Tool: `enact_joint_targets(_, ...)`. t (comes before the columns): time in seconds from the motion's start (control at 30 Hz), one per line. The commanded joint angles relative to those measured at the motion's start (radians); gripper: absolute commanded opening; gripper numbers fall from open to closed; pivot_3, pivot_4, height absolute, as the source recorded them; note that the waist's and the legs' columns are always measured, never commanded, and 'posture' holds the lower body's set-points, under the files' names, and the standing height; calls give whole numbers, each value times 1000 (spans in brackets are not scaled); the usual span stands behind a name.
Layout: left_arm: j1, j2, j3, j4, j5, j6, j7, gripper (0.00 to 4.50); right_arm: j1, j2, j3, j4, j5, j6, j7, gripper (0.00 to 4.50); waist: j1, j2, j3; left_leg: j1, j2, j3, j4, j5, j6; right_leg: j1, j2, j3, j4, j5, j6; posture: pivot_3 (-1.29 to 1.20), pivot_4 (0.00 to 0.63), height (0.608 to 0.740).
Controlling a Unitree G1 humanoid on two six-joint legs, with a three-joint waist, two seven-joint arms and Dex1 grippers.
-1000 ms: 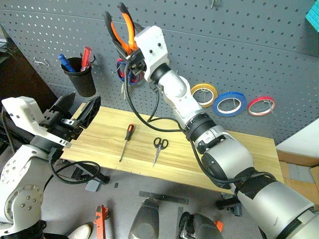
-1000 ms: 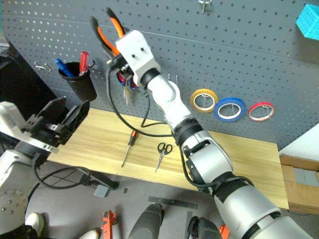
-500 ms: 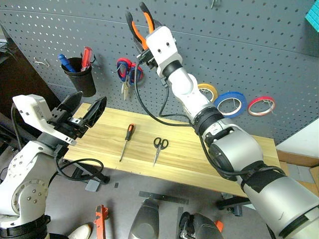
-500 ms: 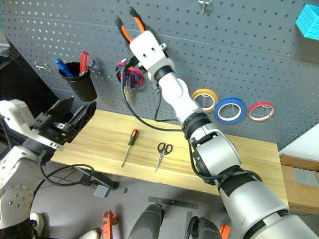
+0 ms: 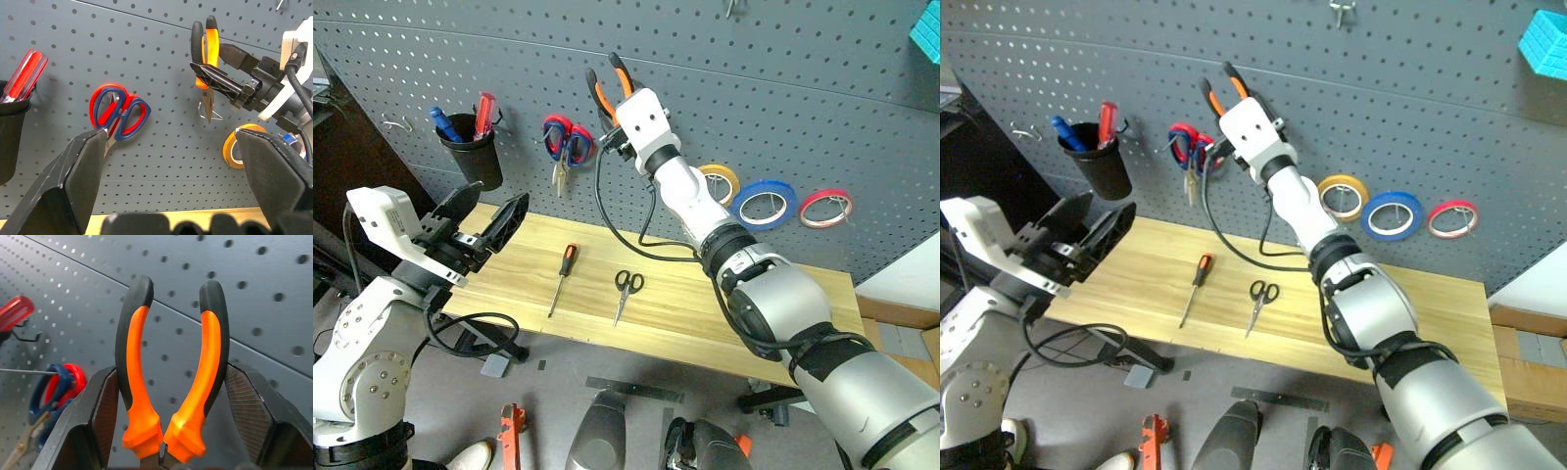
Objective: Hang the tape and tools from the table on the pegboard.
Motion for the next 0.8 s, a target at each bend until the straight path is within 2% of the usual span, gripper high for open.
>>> enact_joint_targets(0.03, -12, 12, 14, -11, -1, -7, -17, 4500, -44, -15, -25, -24, 12, -5, -23, 2775, 0, 0, 0, 0, 0, 0, 1, 0, 0, 0, 0, 0, 1, -1, -1, 435, 111, 740)
enact_joint_targets(0.27, -26, 12, 8, 4, 9, -9, -26, 4500, -67, -12, -76, -21, 54, 28, -17, 2775, -2, 1, 0, 0, 1, -1, 8, 0, 0, 1, 1, -1, 4, -2, 2, 430, 113, 740)
enact_joint_targets(0.8, -2, 18, 33, -21, -4, 8, -25, 4500, -43, -14, -86, 23, 49, 29, -24, 2775, -1, 1, 1, -1, 1, -1, 10, 0, 0, 1, 1, -1, 4, -2, 3, 455, 129, 740)
